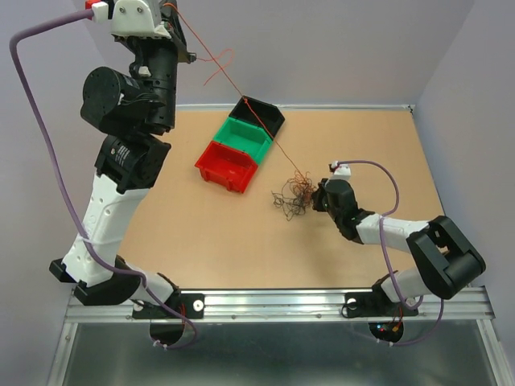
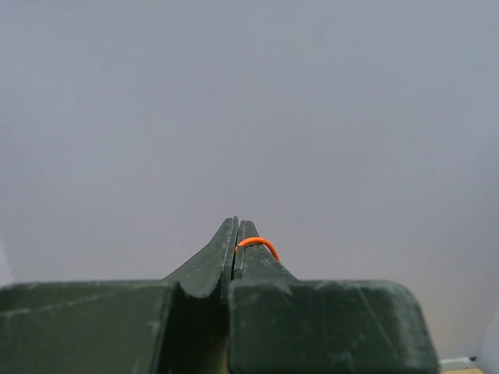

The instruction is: Untangle the cables

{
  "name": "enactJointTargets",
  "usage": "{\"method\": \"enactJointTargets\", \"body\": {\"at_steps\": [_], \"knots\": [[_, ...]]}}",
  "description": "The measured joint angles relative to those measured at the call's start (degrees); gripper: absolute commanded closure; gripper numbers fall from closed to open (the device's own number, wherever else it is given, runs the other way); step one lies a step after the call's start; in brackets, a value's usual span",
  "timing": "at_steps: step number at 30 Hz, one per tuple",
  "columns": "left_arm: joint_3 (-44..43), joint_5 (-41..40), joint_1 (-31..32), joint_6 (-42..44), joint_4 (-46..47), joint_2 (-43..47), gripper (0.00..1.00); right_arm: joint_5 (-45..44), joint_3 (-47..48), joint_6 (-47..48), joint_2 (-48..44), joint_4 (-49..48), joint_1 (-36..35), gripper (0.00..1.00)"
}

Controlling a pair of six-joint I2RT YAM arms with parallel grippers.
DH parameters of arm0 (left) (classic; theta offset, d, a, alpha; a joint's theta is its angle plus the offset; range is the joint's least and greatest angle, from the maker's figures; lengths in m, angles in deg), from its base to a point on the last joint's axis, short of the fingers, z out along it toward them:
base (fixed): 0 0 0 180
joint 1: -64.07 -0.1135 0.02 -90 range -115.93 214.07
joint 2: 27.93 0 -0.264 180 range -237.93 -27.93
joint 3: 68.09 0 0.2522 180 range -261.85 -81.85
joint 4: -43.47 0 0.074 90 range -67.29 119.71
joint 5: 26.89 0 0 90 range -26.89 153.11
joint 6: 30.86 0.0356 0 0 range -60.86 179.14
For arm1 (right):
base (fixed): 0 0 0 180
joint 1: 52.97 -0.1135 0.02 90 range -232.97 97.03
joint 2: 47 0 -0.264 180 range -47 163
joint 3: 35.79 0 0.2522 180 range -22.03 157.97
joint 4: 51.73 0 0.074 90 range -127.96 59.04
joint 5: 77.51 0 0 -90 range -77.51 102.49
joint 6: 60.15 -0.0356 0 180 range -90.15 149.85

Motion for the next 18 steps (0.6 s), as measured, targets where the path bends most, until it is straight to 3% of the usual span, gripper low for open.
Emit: {"method": "enactJointTargets", "body": {"at_steps": [10, 14, 18], "knots": [[6.1, -13.1, 0.0, 7.9, 11.9, 6.5, 1.0, -13.2, -0.3, -8.5, -3.3, 7.7, 6.3, 0.99], [8.9, -14.0, -0.1, 8.8, 16.3, 10.8, 1.0, -16.8, -2.3, -10.7, -8.8, 8.3, 7.5, 0.98], [14.7, -9.5, -0.3, 7.6, 19.0, 14.9, 1.0, -18.5, -4.7, -11.6, -13.6, 9.6, 7.8, 0.92]]}}
